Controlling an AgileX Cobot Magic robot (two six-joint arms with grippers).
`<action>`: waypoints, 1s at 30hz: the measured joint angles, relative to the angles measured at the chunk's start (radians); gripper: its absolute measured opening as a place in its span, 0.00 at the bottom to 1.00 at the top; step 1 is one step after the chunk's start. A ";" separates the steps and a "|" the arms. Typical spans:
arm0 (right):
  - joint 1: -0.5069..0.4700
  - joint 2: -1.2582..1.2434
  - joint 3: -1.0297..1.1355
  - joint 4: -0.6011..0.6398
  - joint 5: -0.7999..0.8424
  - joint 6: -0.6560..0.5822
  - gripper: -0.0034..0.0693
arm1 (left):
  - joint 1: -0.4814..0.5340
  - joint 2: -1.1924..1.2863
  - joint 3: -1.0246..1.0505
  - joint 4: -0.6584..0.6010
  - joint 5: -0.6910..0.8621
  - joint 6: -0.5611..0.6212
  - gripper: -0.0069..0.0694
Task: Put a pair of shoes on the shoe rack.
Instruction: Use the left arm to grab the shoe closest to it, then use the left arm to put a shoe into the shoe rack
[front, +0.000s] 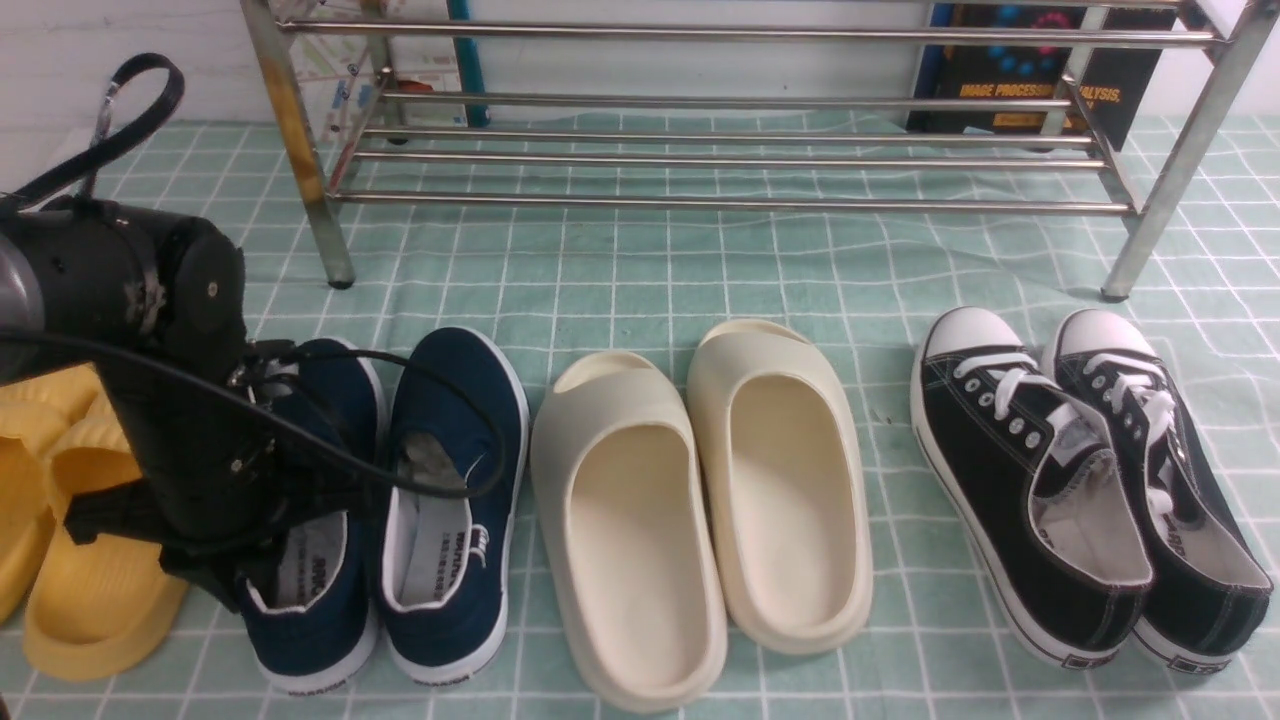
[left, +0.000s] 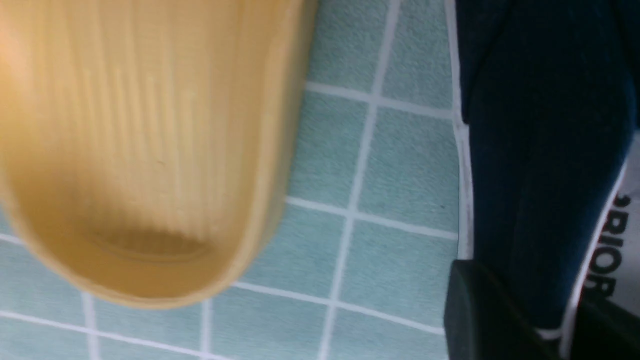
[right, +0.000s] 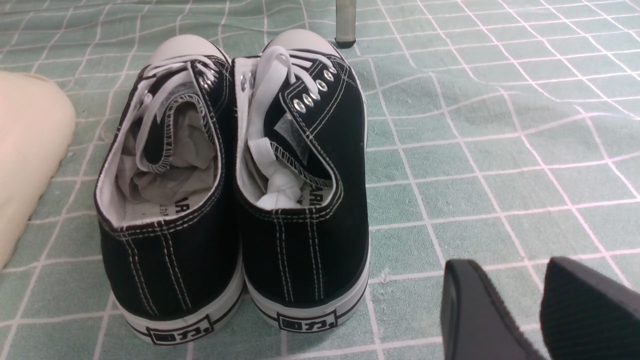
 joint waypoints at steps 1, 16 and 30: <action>0.000 0.000 0.000 0.000 0.000 0.000 0.39 | 0.000 -0.008 -0.005 0.015 0.005 0.002 0.16; 0.000 0.000 0.000 0.000 0.000 0.000 0.39 | 0.000 -0.161 -0.337 -0.101 0.129 0.158 0.11; 0.000 0.000 0.000 0.000 0.000 0.000 0.39 | 0.003 0.267 -0.787 -0.159 0.110 0.149 0.11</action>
